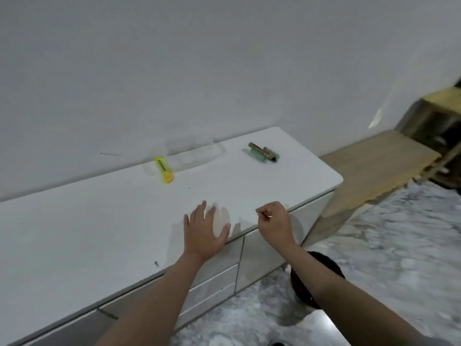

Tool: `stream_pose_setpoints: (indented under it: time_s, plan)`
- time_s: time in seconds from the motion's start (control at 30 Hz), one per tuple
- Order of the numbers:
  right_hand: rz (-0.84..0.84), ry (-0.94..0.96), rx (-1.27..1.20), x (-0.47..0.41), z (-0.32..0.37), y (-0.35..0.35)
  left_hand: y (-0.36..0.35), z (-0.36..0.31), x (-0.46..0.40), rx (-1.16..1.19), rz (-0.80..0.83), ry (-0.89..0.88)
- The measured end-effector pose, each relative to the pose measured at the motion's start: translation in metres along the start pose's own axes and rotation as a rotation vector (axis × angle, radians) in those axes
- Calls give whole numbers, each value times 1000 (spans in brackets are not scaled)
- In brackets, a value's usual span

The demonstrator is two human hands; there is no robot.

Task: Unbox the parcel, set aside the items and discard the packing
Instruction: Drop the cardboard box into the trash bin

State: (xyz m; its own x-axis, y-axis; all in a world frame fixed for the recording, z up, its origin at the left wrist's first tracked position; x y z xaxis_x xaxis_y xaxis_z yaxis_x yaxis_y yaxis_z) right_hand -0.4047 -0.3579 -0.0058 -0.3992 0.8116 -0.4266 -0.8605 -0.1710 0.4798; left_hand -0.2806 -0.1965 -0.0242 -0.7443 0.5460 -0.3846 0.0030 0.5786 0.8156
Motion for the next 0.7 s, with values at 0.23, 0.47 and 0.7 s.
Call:
stream_pose_setpoints:
  time_s: [0.23, 0.47, 0.7]
  plan:
    - [-35, -272, 219, -40, -150, 104, -98, -143, -42, 77, 128, -155]
    - [33, -563, 360, -42, -280, 134, -160, -153, -82, -128, 205, -125]
    - [38, -727, 392, -51, -336, 151, -167, -150, -85, -166, 84, -115]
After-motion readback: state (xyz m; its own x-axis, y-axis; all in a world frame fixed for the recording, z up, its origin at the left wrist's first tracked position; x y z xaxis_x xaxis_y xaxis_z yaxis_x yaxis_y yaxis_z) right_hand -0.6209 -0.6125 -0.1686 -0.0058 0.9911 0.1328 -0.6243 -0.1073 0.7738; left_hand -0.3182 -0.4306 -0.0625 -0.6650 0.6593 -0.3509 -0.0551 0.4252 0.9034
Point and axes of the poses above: each hand's wrist, its own x-axis away from the middle knuckle, its own y-axis out of the back of the hand, z = x × y, the point moved 5 cm from there along -x, towards the middle knuckle, and after that the axes turned 13 degrees about -z, right-handed, at the moved point
